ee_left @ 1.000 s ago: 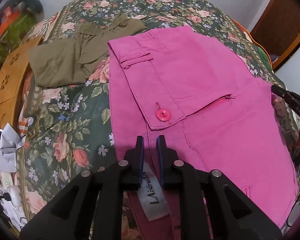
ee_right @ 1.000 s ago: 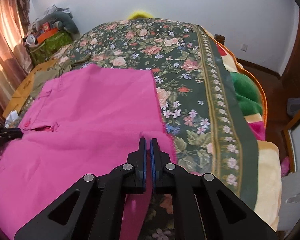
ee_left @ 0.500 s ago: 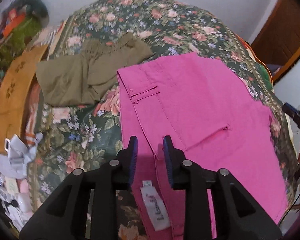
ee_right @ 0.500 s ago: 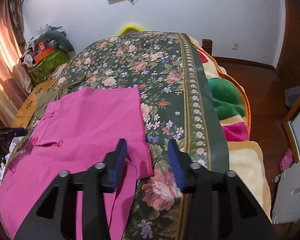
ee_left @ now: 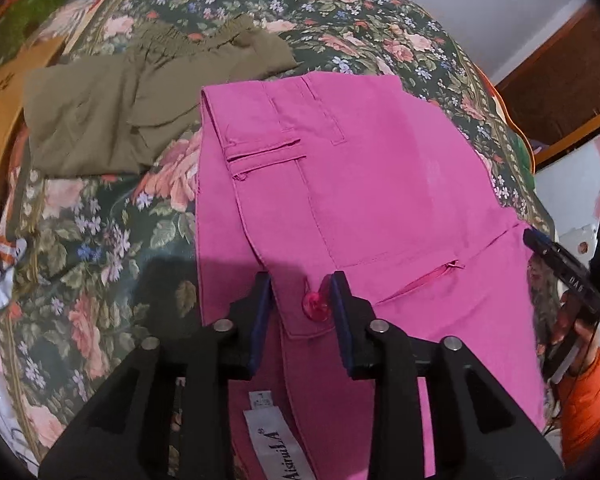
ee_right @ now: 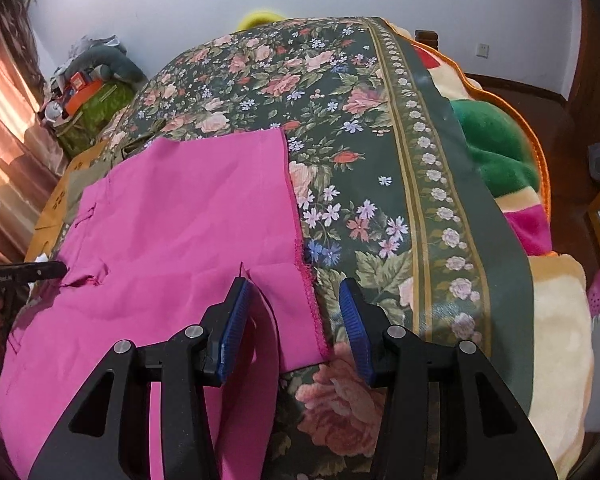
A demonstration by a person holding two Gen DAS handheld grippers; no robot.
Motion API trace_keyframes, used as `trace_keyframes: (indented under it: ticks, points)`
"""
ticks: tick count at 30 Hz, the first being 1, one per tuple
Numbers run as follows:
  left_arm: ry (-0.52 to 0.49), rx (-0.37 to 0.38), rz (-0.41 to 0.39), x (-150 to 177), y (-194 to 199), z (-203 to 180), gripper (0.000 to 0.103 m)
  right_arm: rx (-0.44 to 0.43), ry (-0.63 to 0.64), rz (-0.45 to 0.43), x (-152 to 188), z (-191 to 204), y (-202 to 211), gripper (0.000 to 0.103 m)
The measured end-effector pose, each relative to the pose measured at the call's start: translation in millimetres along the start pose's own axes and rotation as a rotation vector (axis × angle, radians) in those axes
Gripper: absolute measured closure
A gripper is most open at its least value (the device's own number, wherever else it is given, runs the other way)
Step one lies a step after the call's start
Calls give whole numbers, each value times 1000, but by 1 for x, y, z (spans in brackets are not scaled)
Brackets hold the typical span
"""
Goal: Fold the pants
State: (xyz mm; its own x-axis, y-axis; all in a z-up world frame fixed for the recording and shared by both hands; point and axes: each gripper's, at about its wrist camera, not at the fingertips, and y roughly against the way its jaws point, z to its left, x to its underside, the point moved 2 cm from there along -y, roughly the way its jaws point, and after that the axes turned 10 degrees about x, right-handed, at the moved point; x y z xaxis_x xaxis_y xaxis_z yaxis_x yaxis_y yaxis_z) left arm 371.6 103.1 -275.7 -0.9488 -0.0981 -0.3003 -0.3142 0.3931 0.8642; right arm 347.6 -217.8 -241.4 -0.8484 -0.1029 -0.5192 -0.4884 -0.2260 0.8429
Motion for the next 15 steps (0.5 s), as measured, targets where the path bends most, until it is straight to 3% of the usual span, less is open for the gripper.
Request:
trace_keyframes:
  ticks: [2, 7, 12, 15]
  points:
    - [-43, -43, -18, 1, 1, -4, 93, -11, 6, 15, 2, 1, -4, 65]
    - [-174, -197, -82, 7, 3, -23, 95, -11, 45, 52, 4, 6, -14, 93]
    - [-268, -389, -172, 11, 9, -37, 95, 34, 121, 35, 9, 13, -12, 99]
    - [-275, -410, -182, 10, 12, -34, 95, 60, 160, 14, 11, 17, -8, 100]
